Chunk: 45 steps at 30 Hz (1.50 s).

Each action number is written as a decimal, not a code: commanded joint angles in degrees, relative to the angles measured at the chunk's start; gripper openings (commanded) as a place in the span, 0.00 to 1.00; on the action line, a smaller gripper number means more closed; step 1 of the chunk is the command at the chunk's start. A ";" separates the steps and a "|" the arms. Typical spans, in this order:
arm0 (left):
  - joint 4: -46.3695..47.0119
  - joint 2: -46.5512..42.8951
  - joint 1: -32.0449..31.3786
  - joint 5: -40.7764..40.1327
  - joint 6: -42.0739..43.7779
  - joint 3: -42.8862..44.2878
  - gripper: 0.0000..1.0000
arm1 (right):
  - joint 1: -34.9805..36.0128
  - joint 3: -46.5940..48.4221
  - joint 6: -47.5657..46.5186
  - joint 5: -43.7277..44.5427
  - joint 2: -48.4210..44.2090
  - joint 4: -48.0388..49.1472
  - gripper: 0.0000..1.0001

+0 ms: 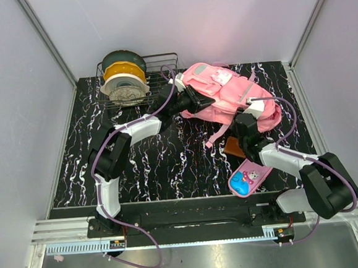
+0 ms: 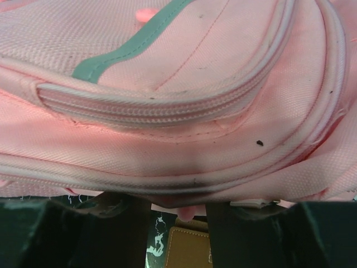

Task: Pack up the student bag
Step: Zip the student bag at the center of the board.

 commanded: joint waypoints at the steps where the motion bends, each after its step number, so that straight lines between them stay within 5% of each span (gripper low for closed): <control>1: 14.37 -9.03 -1.82 11.44 -2.14 3.45 0.03 | -3.49 2.53 -0.07 -0.75 1.42 3.36 0.38; 10: 15.25 -8.42 -1.38 12.15 -2.76 3.89 0.02 | -5.60 4.29 -3.67 -2.69 2.57 3.36 0.13; 12: 16.03 -8.33 -1.03 12.23 -3.37 3.45 0.02 | -5.69 4.20 -4.20 -2.51 2.22 3.36 0.00; 19: 16.13 -8.94 0.64 12.50 -2.33 1.78 0.01 | -6.13 3.24 -4.73 -6.89 -3.40 -0.06 0.00; 31: 13.58 -10.17 4.86 15.22 1.02 0.81 0.01 | -7.01 6.49 -4.20 -16.48 -13.51 -20.17 0.00; 45: 2.41 -11.41 11.88 14.69 10.60 0.73 0.00 | -7.10 5.87 2.20 -4.19 -23.62 -41.79 0.00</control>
